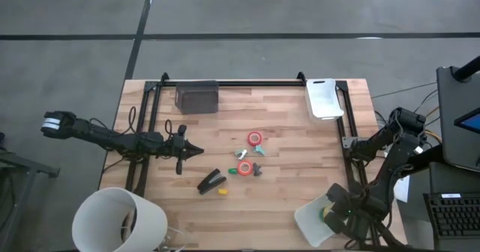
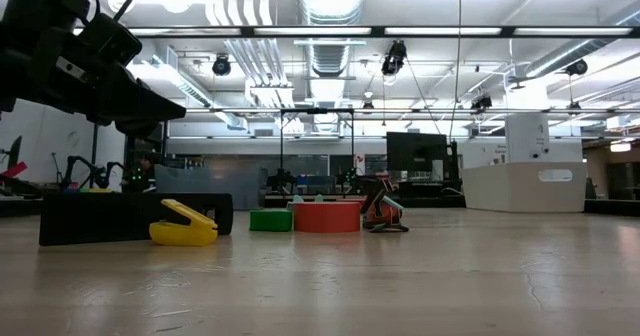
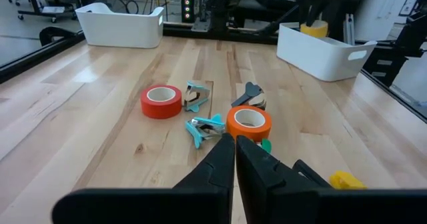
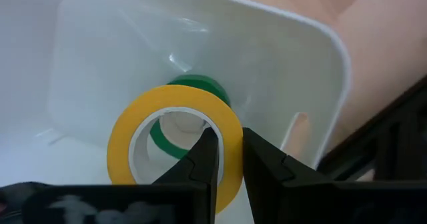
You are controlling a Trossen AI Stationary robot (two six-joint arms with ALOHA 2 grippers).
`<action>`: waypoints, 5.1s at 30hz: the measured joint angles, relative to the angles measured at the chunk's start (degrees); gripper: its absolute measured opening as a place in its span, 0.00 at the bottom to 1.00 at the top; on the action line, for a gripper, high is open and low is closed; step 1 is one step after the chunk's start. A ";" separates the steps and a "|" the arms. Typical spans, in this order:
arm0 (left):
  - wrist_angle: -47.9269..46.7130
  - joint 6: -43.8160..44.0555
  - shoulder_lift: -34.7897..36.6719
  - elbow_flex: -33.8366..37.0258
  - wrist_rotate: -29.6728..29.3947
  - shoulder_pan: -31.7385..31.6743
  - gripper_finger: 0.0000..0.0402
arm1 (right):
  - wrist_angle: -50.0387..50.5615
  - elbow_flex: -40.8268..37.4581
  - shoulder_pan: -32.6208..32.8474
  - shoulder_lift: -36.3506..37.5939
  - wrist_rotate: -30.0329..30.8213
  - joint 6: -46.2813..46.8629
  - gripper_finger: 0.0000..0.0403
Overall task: Pick and place Stapler, Stapler remover, tape
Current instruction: Put the yellow tape into the bottom white bin, then put the red tape into the bottom white bin
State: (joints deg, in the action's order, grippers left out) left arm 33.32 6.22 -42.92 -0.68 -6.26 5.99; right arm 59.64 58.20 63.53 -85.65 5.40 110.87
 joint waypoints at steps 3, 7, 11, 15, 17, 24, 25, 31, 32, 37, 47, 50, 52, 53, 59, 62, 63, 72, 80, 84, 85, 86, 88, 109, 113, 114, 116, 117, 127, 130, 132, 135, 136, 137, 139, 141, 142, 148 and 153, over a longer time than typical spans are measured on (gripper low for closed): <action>0.00 0.00 0.02 -0.01 0.00 -0.01 0.05 | -2.14 -1.63 0.00 -0.13 0.04 0.06 0.12; -0.02 0.00 0.02 0.01 0.00 -0.01 0.05 | -3.82 -2.90 0.00 -0.11 -0.68 0.25 0.12; 0.00 0.00 0.02 0.01 0.00 -0.01 0.05 | -6.15 -3.99 0.00 -0.10 -0.95 0.62 0.14; 0.00 0.00 0.02 -0.01 0.00 0.01 0.05 | -6.49 -4.29 -0.02 -0.10 -1.02 2.10 0.21; 0.02 0.00 0.02 -0.01 0.00 -0.01 0.05 | -6.49 -4.34 -0.02 -0.10 -1.02 2.19 0.27; 0.02 -0.02 0.02 0.01 0.00 0.00 0.05 | -6.45 -4.34 -0.02 -0.08 -0.99 2.19 0.47; 0.02 0.00 0.02 -0.01 0.00 -0.01 0.05 | -6.44 -4.33 -0.02 -0.08 -1.00 2.18 0.49; 0.00 0.00 0.02 -0.01 0.00 -0.01 0.05 | -5.99 -3.33 -0.02 0.03 -1.00 2.08 0.57; 0.00 0.00 0.02 -0.01 0.00 0.01 0.05 | -5.94 -3.05 -0.02 0.05 -1.00 1.87 0.58; 0.00 0.00 0.02 0.01 0.00 0.00 0.05 | -3.42 -1.13 -0.02 0.16 -1.00 1.68 0.59; 0.02 0.00 0.02 -0.01 0.00 -0.01 0.05 | 5.73 3.69 -0.17 0.18 5.18 -0.24 0.56; 0.02 0.00 0.02 0.01 0.00 0.01 0.05 | 6.41 4.30 -1.32 0.33 11.37 -2.78 0.56; 0.01 0.00 0.02 0.00 -0.01 -0.01 0.05 | 6.36 4.30 -2.86 0.49 12.64 -5.27 0.56; 0.02 0.00 0.02 0.01 0.00 -0.01 0.05 | 6.40 4.30 -3.76 0.60 12.73 -6.69 0.56; 0.02 0.00 0.02 -0.01 0.00 0.01 0.05 | 6.15 4.30 -9.70 0.64 13.37 -16.35 0.56; 0.02 0.00 0.02 -0.01 0.00 -0.01 0.05 | 5.63 4.30 -12.97 0.70 14.98 -21.65 0.56; 0.01 0.00 0.02 0.00 0.00 0.00 0.05 | 5.54 4.30 -14.15 0.76 15.66 -23.47 0.56; 0.01 0.00 0.02 0.01 -0.02 -0.01 0.05 | 0.15 5.24 -29.93 2.21 20.29 -46.58 0.56; 0.00 0.00 0.02 -0.01 -0.01 0.00 0.05 | -16.94 5.19 -47.88 2.64 16.07 -73.60 0.56; 0.00 0.00 0.02 0.01 0.00 -0.01 0.05 | -20.89 5.15 -56.27 1.66 14.21 -80.48 0.56; 0.02 0.00 0.02 0.01 0.00 0.01 0.05 | -22.34 5.15 -58.28 1.31 13.31 -81.91 0.56; 0.00 0.00 0.02 0.01 0.00 -0.01 0.05 | -23.73 5.15 -60.12 0.96 12.22 -83.15 0.56; 0.00 0.00 0.02 0.01 0.00 0.00 0.05 | -26.34 5.15 -63.52 -0.19 9.69 -84.35 0.56; 0.01 0.00 0.02 0.00 0.00 -0.01 0.05 | -30.45 11.29 -75.38 -21.19 2.99 -89.83 0.56; 0.02 0.00 0.00 0.00 0.00 0.00 0.05 | -30.79 11.41 -75.36 -22.07 1.97 -90.11 0.56; -0.02 0.00 0.00 -0.01 0.00 0.01 0.05 | -30.75 11.29 -75.39 -22.07 1.63 -90.08 0.55; 0.02 0.00 0.01 0.00 0.00 -0.01 0.05 | -30.76 11.09 -75.43 -22.07 0.77 -90.03 0.55; 0.00 0.00 0.02 -0.01 0.00 -0.01 0.05 | -30.96 11.09 -75.45 -22.12 0.33 -89.68 0.55; 0.01 0.00 0.01 0.00 0.00 0.00 0.05 | -32.23 10.68 -75.43 -25.23 -2.89 -87.93 0.49; 0.01 0.00 0.01 0.00 0.00 -0.01 0.05 | -32.71 10.92 -75.45 -26.49 -3.01 -88.51 0.47; 0.00 0.00 0.00 0.01 0.00 -0.01 0.05 | -32.89 11.03 -75.54 -26.76 -3.07 -88.59 0.44; 0.00 0.00 0.02 -0.01 0.00 -0.01 0.05 | -32.62 11.05 -75.54 -26.64 -2.85 -88.95 0.39; 0.00 0.00 0.00 -0.01 0.00 0.01 0.05 | -32.42 10.99 -75.56 -26.42 -2.83 -89.13 0.37; 0.02 0.00 0.00 0.01 0.00 0.00 0.05 | -32.25 10.92 -75.62 -26.25 -2.86 -89.52 0.35; 0.00 0.00 0.00 -0.01 0.00 -0.01 0.05 | -31.78 10.80 -75.60 -25.63 -2.72 -90.36 0.29; 0.01 0.00 0.00 0.01 0.00 0.01 0.05 | -31.70 10.77 -75.59 -25.05 -2.44 -90.90 0.24; 0.00 0.00 0.02 0.00 -0.01 0.00 0.05 | -31.79 10.77 -75.60 -24.66 -2.38 -91.31 0.21; 0.00 0.00 0.02 0.01 0.00 -0.01 0.05 | -32.25 10.77 -75.77 -22.49 -2.27 -91.91 0.08; 0.02 0.00 0.01 0.00 0.00 -0.01 0.05 | -32.56 10.86 -76.39 -21.41 -2.28 -92.07 0.10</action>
State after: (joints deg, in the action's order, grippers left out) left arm 33.34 6.22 -42.90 -0.68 -6.27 5.98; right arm 27.07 69.07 -12.86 -107.06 3.12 18.80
